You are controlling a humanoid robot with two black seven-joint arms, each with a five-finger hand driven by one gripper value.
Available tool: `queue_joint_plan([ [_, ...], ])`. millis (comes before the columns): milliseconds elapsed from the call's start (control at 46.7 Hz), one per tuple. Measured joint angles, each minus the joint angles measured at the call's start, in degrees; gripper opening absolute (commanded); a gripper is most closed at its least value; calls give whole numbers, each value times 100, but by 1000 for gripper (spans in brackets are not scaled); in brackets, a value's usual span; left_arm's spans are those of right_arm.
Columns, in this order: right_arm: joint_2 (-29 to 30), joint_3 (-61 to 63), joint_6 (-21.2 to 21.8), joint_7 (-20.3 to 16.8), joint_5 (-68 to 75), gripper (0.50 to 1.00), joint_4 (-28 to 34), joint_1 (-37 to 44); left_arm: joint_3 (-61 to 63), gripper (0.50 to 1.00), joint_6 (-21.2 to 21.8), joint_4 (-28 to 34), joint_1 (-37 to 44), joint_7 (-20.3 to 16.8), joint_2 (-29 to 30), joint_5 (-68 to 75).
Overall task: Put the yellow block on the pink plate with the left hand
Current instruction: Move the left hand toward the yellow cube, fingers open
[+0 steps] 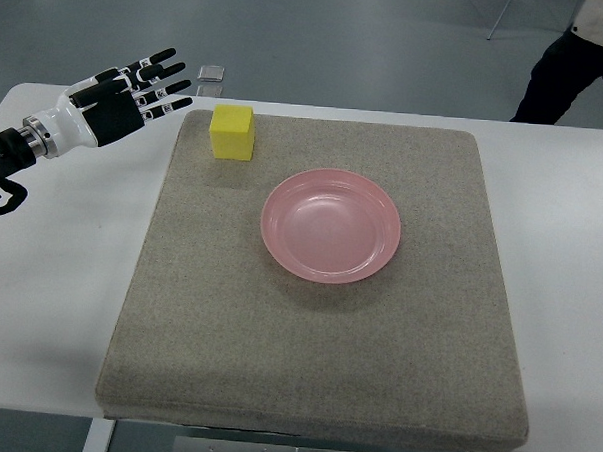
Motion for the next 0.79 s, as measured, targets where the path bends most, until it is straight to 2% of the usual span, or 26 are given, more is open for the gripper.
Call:
queue_joint_plan([
  [257,0,0,0,1,0,924,0,2,-22,994,2,-4,-33,-24,-20,1],
  [385,0,0,0,1,0,924,-2,0,-43,994,10,68,-86,-93,-213,-3],
  [599,0,0,0,1,0,924,-2,0,-43,994,604,65,-159,-228,-406,82],
  [792,0,-1,0,1,0,924,-2,-1,7,994,591,85,-296,-437,-380,787],
])
